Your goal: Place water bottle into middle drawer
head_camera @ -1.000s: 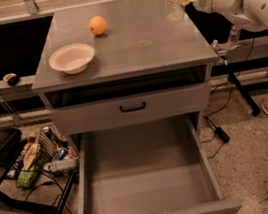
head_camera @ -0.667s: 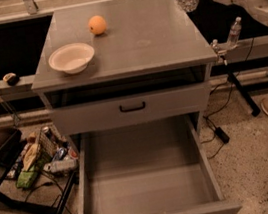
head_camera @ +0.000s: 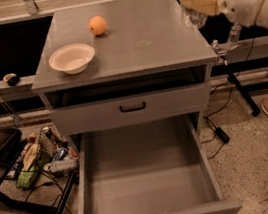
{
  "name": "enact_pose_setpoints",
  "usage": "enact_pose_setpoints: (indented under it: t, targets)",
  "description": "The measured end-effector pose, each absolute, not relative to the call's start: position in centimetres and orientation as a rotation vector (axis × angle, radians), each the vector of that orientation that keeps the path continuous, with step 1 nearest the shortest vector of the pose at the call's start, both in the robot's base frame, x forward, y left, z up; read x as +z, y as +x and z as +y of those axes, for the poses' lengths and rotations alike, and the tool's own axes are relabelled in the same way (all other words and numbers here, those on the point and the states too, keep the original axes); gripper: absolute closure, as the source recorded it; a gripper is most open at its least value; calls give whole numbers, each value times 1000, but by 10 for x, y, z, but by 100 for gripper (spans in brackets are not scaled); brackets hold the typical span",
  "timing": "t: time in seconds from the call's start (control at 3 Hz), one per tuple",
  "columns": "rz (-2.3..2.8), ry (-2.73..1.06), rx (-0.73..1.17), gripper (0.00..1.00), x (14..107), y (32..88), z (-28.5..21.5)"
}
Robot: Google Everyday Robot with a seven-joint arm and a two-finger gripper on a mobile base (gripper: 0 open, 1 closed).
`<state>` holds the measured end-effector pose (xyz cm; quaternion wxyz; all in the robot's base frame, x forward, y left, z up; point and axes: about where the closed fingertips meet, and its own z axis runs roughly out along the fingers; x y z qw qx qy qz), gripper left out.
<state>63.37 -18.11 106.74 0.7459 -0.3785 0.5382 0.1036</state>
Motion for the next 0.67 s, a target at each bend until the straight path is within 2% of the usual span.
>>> enact_pose_setpoints:
  t: [0.33,0.67]
  targets:
    - [1231,-817,283,100,995,588,-191]
    - [1353,-799,347,100,882,563,-204]
